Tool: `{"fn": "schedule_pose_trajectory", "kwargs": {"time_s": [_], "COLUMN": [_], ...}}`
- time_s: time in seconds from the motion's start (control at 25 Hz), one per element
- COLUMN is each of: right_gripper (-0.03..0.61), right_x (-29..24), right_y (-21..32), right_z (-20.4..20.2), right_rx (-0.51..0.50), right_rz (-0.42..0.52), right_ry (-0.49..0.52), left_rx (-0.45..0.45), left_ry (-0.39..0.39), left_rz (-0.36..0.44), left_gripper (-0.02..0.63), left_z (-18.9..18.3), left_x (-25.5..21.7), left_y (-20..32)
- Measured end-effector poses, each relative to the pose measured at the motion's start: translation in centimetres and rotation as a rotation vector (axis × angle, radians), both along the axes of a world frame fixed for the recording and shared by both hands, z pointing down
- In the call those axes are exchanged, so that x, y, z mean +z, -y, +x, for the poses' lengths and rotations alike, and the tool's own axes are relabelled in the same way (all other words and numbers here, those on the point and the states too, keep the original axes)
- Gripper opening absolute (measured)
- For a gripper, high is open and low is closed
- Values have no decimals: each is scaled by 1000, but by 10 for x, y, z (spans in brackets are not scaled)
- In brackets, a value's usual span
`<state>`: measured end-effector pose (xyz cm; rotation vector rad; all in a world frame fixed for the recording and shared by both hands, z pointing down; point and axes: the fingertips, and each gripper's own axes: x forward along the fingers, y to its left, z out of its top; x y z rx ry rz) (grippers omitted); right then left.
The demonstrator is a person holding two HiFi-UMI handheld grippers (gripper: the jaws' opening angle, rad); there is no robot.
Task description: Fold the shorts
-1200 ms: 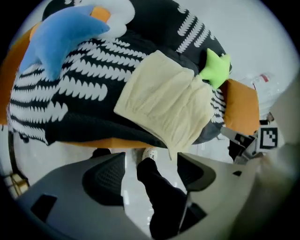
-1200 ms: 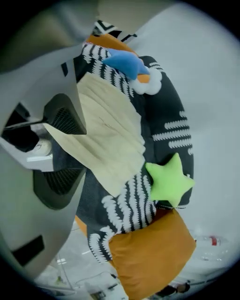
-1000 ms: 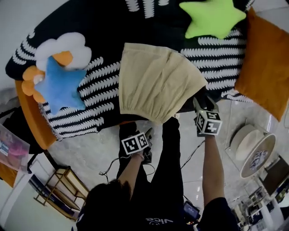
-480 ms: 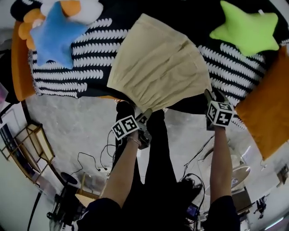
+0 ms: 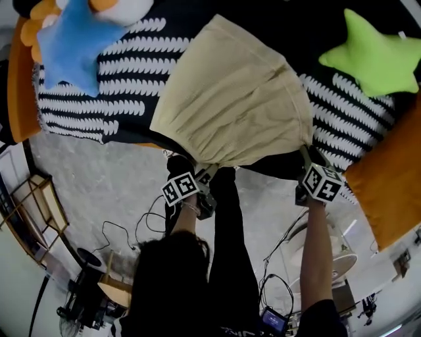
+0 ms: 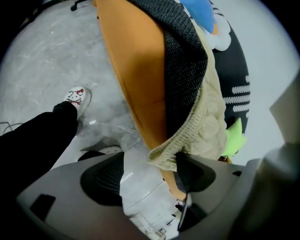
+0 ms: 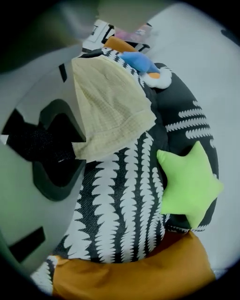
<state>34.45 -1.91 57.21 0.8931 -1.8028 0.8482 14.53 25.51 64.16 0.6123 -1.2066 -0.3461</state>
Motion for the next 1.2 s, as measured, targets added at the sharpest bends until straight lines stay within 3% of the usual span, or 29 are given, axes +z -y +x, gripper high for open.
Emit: {"fn": "schedule_pose_trajectory", "kwargs": {"time_s": [0.08,0.2,0.32,0.36,0.48,0.68,0.92,1.2], "right_gripper": [96,75,130,128,32,29,31,31], "right_x": [2,-4,0,5,10,-13,-36,-61], "right_y": [4,15,12,7,5,11,21,14], "right_z": [4,9,7,5,3,20,42,29], "right_rx": [24,27,-56,-87,-123,-129,-187,-132], "right_rz": [-6,43,18,-5,-22,-58,-143,-234], "right_ry": [5,-21,-45,-63,-97,-84,-124,-66], "left_rx": [24,75,68,55,26,2,62,-59], "left_ry": [-34,-65,-65,-65,-63,-51,-111,-117], "left_rz": [94,212,240,239,229,223,217,172], "left_gripper": [327,135,62,54,43,41,41,41], "left_z": [1,3,4,5,7,11,35,24], "left_x": [-1,-9,-14,-15,-22,-56,-88,-106], "left_y": [7,24,31,30,24,13,15,11]}}
